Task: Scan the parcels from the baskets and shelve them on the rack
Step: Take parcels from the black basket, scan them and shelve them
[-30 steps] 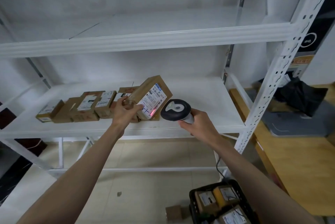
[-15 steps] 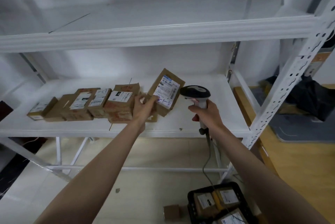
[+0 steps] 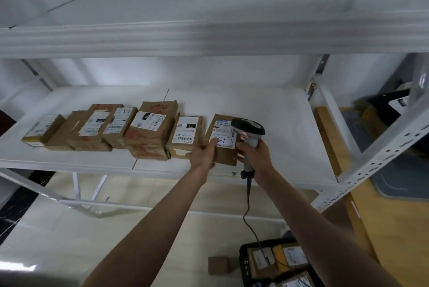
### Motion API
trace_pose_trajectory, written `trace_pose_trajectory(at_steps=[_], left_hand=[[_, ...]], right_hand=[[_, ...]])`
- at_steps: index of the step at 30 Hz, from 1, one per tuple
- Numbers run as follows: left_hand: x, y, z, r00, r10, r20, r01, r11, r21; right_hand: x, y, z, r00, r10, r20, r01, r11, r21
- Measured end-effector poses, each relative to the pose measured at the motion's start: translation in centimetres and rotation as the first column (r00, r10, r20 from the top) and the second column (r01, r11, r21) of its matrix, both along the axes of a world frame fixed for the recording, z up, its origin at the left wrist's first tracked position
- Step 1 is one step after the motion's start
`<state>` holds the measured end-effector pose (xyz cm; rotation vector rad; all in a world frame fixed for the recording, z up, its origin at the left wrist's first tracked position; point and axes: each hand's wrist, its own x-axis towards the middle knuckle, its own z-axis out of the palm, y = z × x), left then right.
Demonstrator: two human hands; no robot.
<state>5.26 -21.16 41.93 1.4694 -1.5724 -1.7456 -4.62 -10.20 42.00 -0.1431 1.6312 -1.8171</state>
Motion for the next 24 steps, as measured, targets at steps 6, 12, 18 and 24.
trace_pose_trajectory(at_steps=[6, 12, 18, 24], left_hand=[[-0.6, -1.4, -2.0, 0.99, -0.027, 0.136, 0.036, 0.997, -0.065], [-0.4, -1.1, -2.1, 0.997, 0.002, 0.076, 0.0, 1.0, -0.027], [1.3, -1.9, -2.3, 0.994, -0.042, 0.103, 0.042, 0.999, 0.008], [2.7, -1.4, -3.3, 0.976, -0.179, 0.127, 0.179, 0.984, 0.012]], right_hand=[[-1.3, -2.4, -2.8, 0.998, -0.03, 0.05, 0.026, 0.996, 0.082], [-1.4, -4.3, -3.9, 0.999, 0.021, -0.037, -0.016, 0.991, 0.136], [-0.8, -4.7, -3.9, 0.995, 0.078, -0.055, -0.069, 0.987, 0.144], [0.6, -0.2, -3.4, 0.999, 0.04, 0.011, -0.041, 0.996, 0.081]])
